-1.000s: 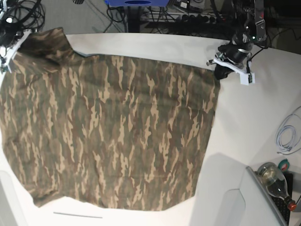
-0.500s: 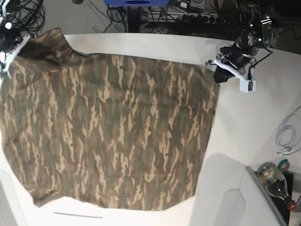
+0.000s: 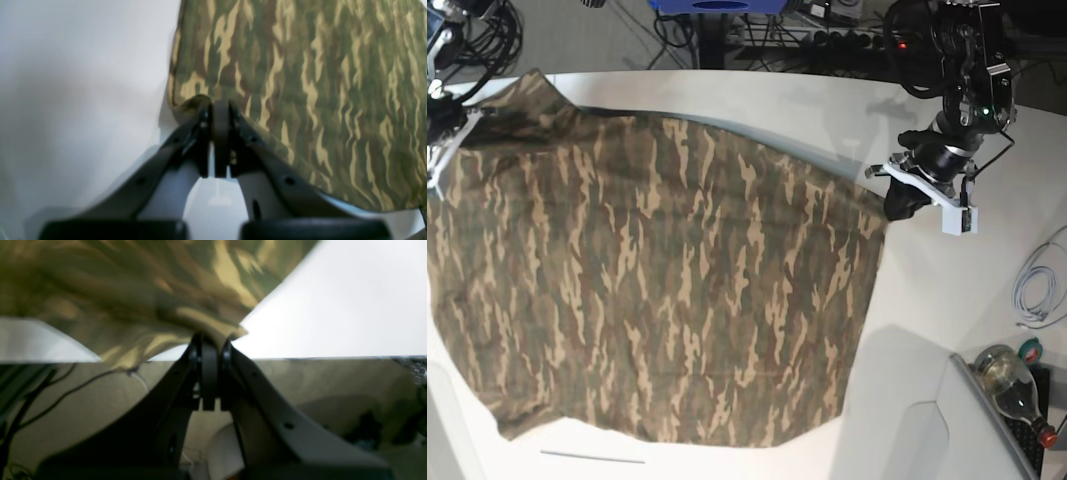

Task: Layout the t-shirt on the table in an organized manner, then fold the t-shirt properly
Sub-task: 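Grasp the shirt edges with both grippers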

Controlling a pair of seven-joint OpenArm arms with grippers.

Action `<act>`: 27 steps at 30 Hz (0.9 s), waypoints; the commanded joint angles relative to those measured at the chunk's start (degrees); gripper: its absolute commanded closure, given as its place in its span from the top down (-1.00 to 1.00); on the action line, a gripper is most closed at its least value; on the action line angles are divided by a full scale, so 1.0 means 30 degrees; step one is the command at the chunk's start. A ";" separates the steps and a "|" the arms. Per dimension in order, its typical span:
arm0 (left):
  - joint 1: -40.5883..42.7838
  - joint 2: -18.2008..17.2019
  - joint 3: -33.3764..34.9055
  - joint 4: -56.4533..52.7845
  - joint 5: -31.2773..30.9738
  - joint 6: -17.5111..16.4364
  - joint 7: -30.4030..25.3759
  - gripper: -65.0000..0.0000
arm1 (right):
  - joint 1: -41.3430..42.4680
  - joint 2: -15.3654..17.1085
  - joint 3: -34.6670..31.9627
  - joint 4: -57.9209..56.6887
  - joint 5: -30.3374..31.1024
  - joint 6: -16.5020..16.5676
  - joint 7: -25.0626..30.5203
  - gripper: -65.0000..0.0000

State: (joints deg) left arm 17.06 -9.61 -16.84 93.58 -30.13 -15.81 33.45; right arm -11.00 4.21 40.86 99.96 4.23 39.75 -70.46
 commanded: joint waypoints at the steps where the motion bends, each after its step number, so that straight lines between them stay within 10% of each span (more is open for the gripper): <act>1: -0.0338 0.0052 -0.0086 0.0118 -0.0140 -0.0048 -0.0381 -1.00 | 0.0372 0.0312 0.0050 0.0100 -0.0018 0.0084 0.0145 -1.00; 18: -0.4265 0.1224 -0.0233 -0.3223 -0.0081 0.0040 -0.0352 -1.00 | 0.5676 0.2598 -0.1415 -0.5380 -0.0164 0.0084 -0.0441 -1.00; 27: -0.5437 0.1224 -0.0262 -0.5831 -0.0023 0.0040 -0.0469 -1.00 | 0.7639 0.4151 -0.1679 -1.0273 -0.0164 -0.0868 0.2548 -1.00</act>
State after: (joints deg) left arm 1.48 -5.56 -17.54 75.16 -29.47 -15.16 33.10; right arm 10.57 15.40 35.81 68.03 3.40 37.32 -63.44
